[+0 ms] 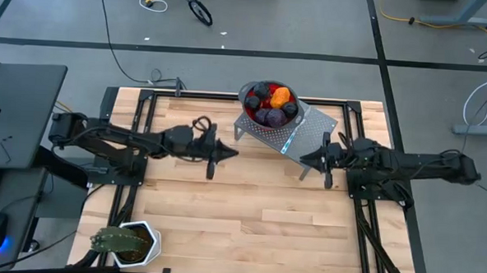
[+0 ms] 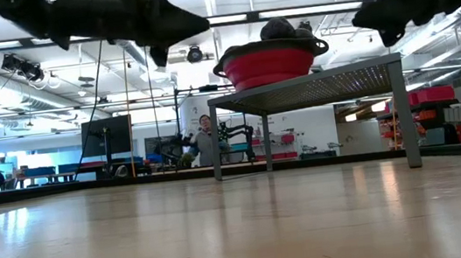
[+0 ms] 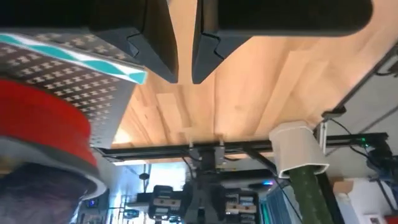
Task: Pick & Place Fruit
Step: Return to Home Position
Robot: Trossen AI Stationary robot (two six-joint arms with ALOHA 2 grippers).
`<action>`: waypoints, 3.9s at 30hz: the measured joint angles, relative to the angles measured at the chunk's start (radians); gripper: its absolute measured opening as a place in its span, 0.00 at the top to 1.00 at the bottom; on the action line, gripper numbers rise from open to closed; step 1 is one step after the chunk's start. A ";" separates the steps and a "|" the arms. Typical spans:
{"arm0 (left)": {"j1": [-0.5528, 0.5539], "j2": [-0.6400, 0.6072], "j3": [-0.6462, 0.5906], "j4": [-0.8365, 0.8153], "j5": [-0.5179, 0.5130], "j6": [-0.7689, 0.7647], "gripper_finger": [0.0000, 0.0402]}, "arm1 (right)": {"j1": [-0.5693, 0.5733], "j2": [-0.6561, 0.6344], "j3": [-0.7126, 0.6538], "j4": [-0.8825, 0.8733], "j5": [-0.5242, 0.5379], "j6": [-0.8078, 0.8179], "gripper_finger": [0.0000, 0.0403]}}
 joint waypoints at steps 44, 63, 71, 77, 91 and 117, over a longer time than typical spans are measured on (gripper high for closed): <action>-0.154 -0.872 -0.614 0.035 -0.261 0.108 0.99 | 0.184 -0.498 -0.181 -0.172 0.433 -0.024 0.87; -0.091 -1.142 -0.615 -0.278 -0.181 0.063 0.98 | 0.114 -0.489 -0.295 0.028 0.111 -0.069 0.87; -0.092 -1.135 -0.615 -0.304 -0.166 0.077 0.99 | 0.105 -0.496 -0.295 0.038 0.095 -0.087 0.87; -0.092 -1.135 -0.615 -0.308 -0.150 0.081 0.98 | 0.105 -0.496 -0.295 0.035 0.095 -0.096 0.87; -0.092 -1.135 -0.615 -0.330 -0.270 0.119 0.95 | 0.105 -0.494 -0.295 0.023 0.148 -0.103 0.87; -0.092 -1.135 -0.615 -0.330 -0.275 0.107 0.96 | 0.106 -0.494 -0.295 0.024 0.147 -0.103 0.87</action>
